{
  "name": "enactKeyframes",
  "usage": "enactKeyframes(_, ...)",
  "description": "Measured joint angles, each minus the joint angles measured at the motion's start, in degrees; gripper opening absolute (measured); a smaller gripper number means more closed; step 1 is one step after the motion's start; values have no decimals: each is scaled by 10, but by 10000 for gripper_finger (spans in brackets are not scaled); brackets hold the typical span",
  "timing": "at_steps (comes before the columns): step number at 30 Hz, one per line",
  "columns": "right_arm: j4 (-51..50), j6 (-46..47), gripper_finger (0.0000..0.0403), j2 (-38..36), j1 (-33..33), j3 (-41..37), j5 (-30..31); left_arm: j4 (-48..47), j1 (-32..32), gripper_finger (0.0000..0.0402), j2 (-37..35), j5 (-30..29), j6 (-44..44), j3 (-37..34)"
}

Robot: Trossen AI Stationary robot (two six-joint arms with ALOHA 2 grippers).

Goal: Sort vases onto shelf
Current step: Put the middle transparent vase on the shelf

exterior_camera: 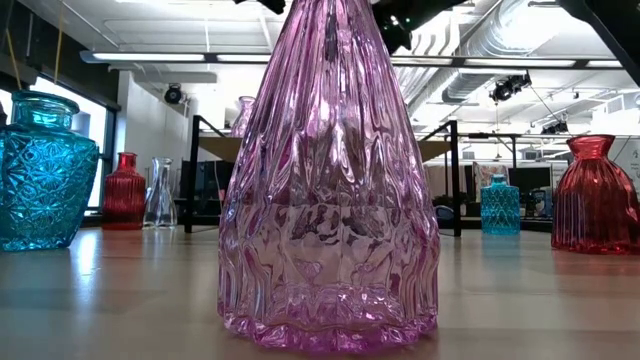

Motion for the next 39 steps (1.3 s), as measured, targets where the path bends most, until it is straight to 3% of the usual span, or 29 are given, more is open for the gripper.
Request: enactKeyframes(39, 31, 25, 13, 18, 0, 1, -1, 0, 0, 58, 0, 0, 0, 0)
